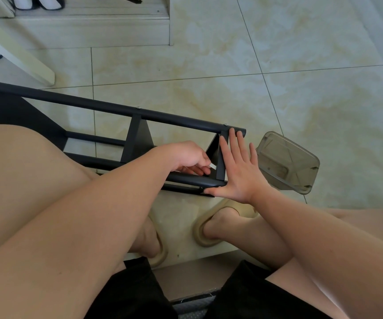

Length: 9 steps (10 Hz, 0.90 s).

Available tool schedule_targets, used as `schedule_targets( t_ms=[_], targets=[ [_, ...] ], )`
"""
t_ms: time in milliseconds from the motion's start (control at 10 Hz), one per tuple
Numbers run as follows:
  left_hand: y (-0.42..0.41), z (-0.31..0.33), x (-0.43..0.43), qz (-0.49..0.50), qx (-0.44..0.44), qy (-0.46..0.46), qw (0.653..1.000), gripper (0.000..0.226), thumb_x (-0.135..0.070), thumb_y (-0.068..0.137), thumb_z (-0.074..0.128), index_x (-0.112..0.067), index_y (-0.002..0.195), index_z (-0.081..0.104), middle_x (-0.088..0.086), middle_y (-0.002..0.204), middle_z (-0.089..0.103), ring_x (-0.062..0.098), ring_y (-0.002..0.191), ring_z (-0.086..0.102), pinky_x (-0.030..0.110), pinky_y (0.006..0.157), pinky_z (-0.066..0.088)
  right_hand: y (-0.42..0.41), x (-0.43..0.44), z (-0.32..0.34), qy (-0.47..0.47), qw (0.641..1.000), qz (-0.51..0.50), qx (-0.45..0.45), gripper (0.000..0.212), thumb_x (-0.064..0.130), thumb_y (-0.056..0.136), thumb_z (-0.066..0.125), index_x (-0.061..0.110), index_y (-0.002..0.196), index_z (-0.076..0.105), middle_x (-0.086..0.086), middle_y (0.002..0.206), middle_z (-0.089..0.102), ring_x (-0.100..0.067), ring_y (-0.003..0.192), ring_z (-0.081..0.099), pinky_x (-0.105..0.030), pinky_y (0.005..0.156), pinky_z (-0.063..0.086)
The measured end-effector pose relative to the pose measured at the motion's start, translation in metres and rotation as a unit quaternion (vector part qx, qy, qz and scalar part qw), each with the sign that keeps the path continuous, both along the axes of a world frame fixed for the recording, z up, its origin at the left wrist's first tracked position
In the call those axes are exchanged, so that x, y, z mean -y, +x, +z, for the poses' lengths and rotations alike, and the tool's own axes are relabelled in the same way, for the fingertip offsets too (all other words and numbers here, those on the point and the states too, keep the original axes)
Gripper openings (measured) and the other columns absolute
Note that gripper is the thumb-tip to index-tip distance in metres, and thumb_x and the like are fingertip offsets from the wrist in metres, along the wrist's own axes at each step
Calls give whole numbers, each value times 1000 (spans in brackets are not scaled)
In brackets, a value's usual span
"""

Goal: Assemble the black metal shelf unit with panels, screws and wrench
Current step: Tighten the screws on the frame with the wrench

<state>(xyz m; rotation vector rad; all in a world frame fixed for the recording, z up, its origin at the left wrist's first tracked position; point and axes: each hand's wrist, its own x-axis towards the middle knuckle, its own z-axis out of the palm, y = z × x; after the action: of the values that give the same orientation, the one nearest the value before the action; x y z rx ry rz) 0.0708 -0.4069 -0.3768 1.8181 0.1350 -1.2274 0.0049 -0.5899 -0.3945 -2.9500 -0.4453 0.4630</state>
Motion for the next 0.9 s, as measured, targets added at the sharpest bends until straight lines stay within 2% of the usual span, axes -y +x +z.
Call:
schedule_targets(
  t_ms=[100, 300, 400, 500, 700, 800, 900],
  targets=[
    [0, -1, -1, -35, 20, 13, 999, 13, -22, 101, 56, -23, 91, 64, -10, 79, 74, 11, 87, 69, 27, 74, 47, 0, 0, 1, 0, 1000, 0, -1, 138, 95, 62, 43, 15, 161, -11, -12, 166, -24, -30, 152, -26, -59, 123, -6],
    [-1, -5, -3, -89, 59, 28, 994, 19, -20, 98, 60, -25, 82, 67, -12, 78, 73, 16, 91, 65, 28, 74, 44, 1, 0, 0, 2, 1000, -1, -4, 138, 95, 62, 43, 15, 161, -11, -12, 166, -24, -29, 152, -27, -60, 123, -6],
    [-1, -10, -3, -109, 81, 36, 990, 21, -20, 95, 64, -28, 77, 69, -7, 86, 72, 23, 97, 64, 37, 96, 48, 1, 0, 0, 2, 1000, -1, -4, 138, 96, 62, 42, 16, 161, -11, -12, 166, -25, -29, 152, -27, -60, 122, -6],
    [0, -13, -3, -135, 97, 50, 985, 21, -23, 94, 65, -32, 75, 69, -5, 91, 68, 26, 102, 62, 42, 103, 46, 1, 1, 1, 2, 1000, -2, -5, 138, 95, 61, 42, 16, 161, -12, -11, 166, -25, -29, 152, -27, -60, 122, -6],
    [0, -11, -3, -173, 102, 53, 978, 24, -19, 94, 64, -33, 74, 64, -14, 81, 59, 17, 92, 52, 33, 92, 41, 2, 1, 0, 1, 1000, -4, -6, 139, 95, 61, 43, 18, 160, -14, -11, 166, -26, -28, 151, -28, -60, 122, -5],
    [-1, -9, -2, -208, 108, 52, 971, 24, -19, 95, 63, -32, 74, 63, -13, 81, 58, 17, 92, 52, 35, 96, 42, 1, 1, -1, 2, 1000, -3, -2, 139, 95, 61, 45, 18, 161, -14, -11, 166, -25, -28, 151, -28, -61, 122, -4],
    [1, -9, -4, -198, 114, 44, 973, 23, -21, 94, 64, -34, 75, 65, -14, 82, 60, 15, 91, 54, 33, 92, 43, 2, 1, -1, 3, 1000, -4, -2, 138, 94, 61, 45, 18, 161, -13, -11, 166, -25, -28, 152, -27, -60, 123, -4]
  ],
)
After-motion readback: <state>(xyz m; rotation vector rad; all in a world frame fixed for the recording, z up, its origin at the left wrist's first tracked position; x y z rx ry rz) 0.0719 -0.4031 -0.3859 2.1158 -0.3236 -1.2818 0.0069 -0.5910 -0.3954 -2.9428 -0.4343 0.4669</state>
